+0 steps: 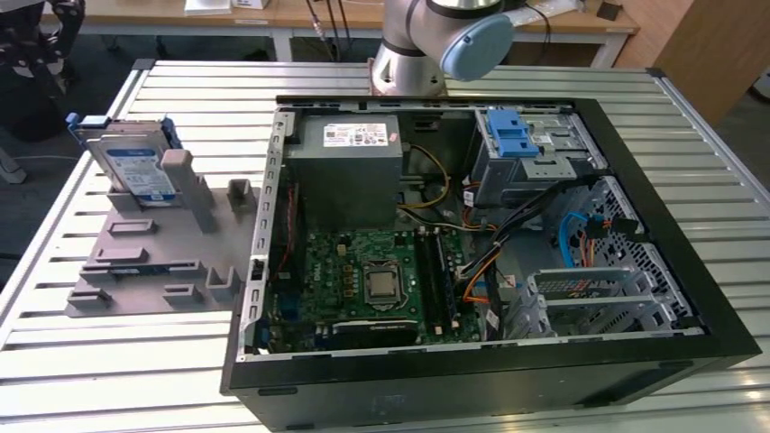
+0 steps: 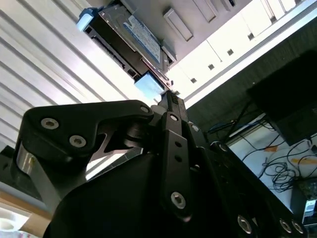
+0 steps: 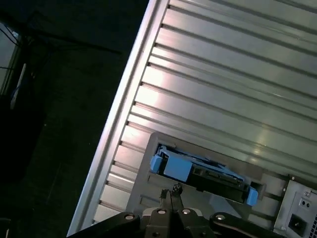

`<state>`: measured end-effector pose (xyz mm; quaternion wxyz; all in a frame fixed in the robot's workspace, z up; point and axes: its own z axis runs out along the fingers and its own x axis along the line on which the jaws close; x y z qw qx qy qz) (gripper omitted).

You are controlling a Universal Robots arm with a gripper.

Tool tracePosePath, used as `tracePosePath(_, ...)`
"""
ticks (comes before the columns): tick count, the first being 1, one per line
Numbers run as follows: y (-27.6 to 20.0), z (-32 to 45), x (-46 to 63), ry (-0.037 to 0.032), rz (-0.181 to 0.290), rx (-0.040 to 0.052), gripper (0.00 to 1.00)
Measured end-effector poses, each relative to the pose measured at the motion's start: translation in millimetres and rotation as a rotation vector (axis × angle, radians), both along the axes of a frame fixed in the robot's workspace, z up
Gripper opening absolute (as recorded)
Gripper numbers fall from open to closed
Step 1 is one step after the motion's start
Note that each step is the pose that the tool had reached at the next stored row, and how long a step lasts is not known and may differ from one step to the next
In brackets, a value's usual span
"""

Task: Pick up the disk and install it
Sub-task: 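Pick up the disk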

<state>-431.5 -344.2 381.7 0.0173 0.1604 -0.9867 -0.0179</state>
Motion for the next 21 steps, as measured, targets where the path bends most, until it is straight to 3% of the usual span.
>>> tracePosePath(8, 0.0, -0.8, 0.0, -0.0009, 0.133, 0.0002, 0.11)
tracePosePath(16, 0.0, -2.9, 0.0, -0.0146, 0.233, 0.0122, 0.11)
tracePosePath(21, 0.0, -3.7, 0.3, -0.0154, 0.290, 0.0156, 0.11)
